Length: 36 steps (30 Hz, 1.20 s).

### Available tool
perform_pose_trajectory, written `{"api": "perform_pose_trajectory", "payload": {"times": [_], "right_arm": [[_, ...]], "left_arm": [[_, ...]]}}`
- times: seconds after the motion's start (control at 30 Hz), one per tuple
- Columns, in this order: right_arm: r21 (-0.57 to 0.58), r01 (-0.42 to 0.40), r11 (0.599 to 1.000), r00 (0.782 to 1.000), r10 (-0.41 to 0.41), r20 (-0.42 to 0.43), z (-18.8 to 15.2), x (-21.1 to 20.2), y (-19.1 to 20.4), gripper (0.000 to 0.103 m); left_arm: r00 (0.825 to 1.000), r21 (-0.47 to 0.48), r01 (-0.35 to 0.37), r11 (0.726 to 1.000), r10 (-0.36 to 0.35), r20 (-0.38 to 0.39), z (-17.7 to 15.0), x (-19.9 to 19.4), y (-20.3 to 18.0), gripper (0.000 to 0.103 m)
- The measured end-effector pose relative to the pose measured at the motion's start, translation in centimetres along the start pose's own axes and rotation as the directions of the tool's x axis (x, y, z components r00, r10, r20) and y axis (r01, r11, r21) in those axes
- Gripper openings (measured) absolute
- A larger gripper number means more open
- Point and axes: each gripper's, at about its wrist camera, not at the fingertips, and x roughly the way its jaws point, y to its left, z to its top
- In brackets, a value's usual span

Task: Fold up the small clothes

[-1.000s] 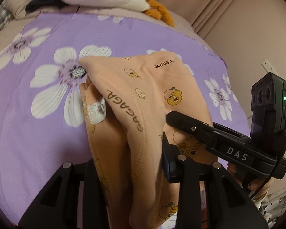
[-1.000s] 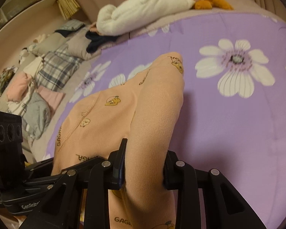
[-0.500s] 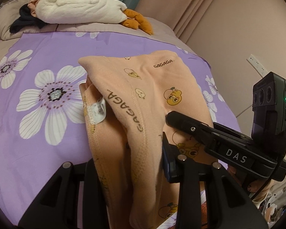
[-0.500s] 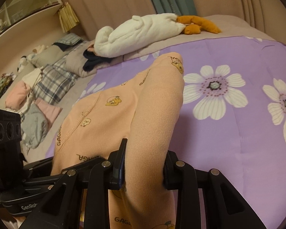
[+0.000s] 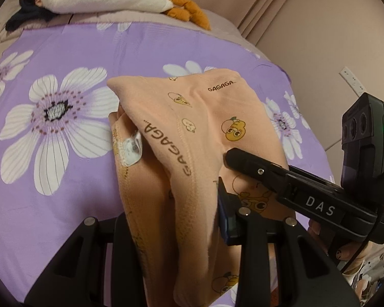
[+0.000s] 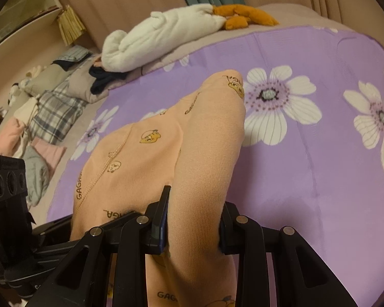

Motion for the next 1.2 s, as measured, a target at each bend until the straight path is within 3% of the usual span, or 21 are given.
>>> {"api": "perform_pose_trajectory", "payload": {"times": [0.27, 0.67, 0.8, 0.87, 1.0, 1.07, 1.2], "right_arm": [[0.029, -0.013, 0.999, 0.998, 0.015, -0.06, -0.6, 2.5, -0.6, 0.032], [0.076, 0.038, 0.996, 0.99, -0.028, -0.135, -1.5, 4.4, -1.6, 0.032], [0.08, 0.068, 0.994, 0.988, -0.056, -0.142, -1.6, 4.3, -1.6, 0.037], [0.073, 0.101, 0.992, 0.985, -0.09, -0.144, -1.5, 3.8, -1.6, 0.047], [0.057, 0.12, 0.991, 0.987, -0.113, -0.117, -1.2, 2.2, -1.4, 0.048], [0.046, 0.124, 0.991, 0.989, -0.12, -0.082, -0.9, 0.9, -1.0, 0.064], [0.018, 0.107, 0.994, 0.994, -0.107, 0.017, -0.4, -2.6, 0.3, 0.082]], "left_arm": [[0.999, -0.024, -0.031, 0.999, 0.031, -0.035, -0.5, 2.2, 1.5, 0.035], [0.994, -0.08, -0.049, 0.996, 0.041, -0.099, -1.6, 4.1, 2.8, 0.039], [0.993, -0.079, -0.064, 0.995, 0.055, -0.106, -1.6, 3.7, 2.9, 0.045], [0.993, -0.064, -0.061, 0.996, 0.054, -0.104, -1.6, 3.1, 2.7, 0.046], [0.994, -0.063, -0.081, 0.995, 0.076, -0.074, -1.3, 1.1, 2.5, 0.061], [0.996, -0.049, -0.088, 0.995, 0.086, -0.039, -1.1, -0.5, 2.1, 0.07], [0.994, -0.024, -0.098, 0.995, 0.099, 0.055, -0.5, -4.2, 1.1, 0.089]]}}
